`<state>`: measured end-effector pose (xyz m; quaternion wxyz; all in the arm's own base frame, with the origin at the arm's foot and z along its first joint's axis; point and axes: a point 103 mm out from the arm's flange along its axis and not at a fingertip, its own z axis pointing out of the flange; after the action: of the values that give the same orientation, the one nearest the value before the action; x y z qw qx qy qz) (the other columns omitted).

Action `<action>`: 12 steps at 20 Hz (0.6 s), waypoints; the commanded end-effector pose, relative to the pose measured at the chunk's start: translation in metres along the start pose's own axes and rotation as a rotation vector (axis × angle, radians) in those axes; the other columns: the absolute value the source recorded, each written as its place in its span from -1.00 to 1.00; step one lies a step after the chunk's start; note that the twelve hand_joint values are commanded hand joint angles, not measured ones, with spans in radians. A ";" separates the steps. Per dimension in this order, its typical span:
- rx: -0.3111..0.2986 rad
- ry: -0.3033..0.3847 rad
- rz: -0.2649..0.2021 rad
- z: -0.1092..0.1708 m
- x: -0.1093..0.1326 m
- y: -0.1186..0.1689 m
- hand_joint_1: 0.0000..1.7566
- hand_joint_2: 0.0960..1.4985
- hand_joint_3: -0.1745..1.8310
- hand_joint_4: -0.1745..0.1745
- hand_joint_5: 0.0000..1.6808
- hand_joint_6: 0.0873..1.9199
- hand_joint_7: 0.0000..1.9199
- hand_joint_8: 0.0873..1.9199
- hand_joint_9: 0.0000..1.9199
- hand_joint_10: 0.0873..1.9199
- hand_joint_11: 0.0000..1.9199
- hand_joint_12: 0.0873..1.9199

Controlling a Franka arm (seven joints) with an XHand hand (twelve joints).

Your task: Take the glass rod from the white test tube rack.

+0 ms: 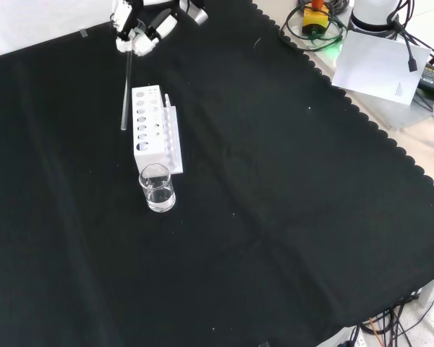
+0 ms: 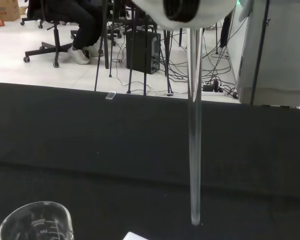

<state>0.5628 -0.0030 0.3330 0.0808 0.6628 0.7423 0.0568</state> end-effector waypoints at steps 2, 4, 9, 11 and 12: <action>0.041 0.000 0.006 -0.054 0.007 -0.033 0.48 0.27 -0.70 -1.00 0.35 -0.60 0.20 0.05 0.65 -0.06 0.48 0.12; 0.035 0.000 0.003 -0.063 0.006 -0.039 0.48 0.27 -0.70 -1.00 0.35 -0.60 0.20 0.05 0.65 -0.06 0.48 0.12; 0.021 -0.005 -0.016 -0.073 0.011 -0.048 0.48 0.28 -0.70 -1.00 0.36 -0.61 0.20 0.05 0.65 -0.06 0.48 0.13; 0.016 0.001 -0.016 -0.077 0.008 -0.052 0.48 0.28 -0.70 -1.00 0.36 -0.61 0.20 0.05 0.65 -0.06 0.48 0.13; 0.016 0.002 -0.015 -0.078 0.007 -0.052 0.48 0.28 -0.71 -1.00 0.36 -0.61 0.20 0.05 0.65 -0.06 0.48 0.13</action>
<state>0.5056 0.0008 0.3977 0.0797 0.6603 0.7448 0.0533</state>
